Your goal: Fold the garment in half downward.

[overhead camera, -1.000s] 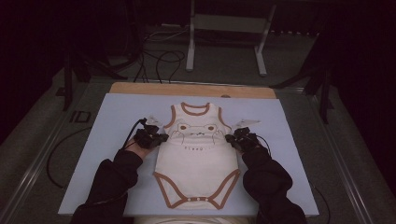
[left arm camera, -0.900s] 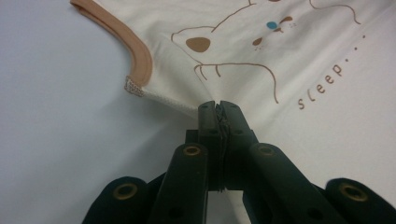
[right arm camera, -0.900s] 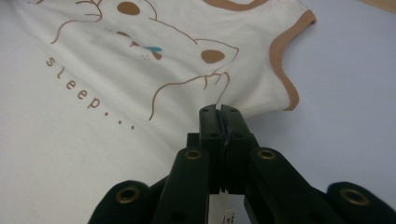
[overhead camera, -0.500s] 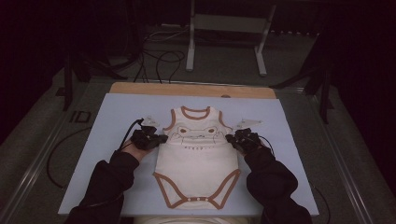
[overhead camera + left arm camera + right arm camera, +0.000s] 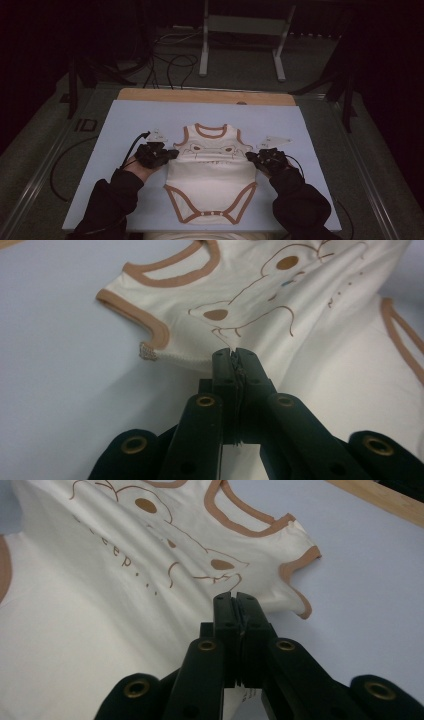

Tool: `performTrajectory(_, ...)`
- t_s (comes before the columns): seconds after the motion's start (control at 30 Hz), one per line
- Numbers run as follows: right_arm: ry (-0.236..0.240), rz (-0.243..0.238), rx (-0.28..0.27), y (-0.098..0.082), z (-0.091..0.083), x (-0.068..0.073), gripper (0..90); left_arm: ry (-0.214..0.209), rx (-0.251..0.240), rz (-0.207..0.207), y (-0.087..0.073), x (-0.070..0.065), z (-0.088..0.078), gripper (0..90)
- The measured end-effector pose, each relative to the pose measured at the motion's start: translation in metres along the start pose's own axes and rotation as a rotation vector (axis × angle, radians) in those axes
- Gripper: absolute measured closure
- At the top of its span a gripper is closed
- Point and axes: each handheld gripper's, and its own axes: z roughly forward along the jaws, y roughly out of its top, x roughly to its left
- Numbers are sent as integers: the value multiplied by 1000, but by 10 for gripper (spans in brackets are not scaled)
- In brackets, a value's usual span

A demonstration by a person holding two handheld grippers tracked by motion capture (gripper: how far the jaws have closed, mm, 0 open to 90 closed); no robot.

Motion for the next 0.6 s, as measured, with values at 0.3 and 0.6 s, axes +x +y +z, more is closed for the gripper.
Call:
performTrajectory(0.3, 37, -14, -3, -13, -10, 15, 892, -6, 28, 44, -12, -21, -6, 893)
performTrajectory(0.6, 56, -23, 3, -24, -24, 29, 890, -25, 65, 73, -34, -37, -12, 892)
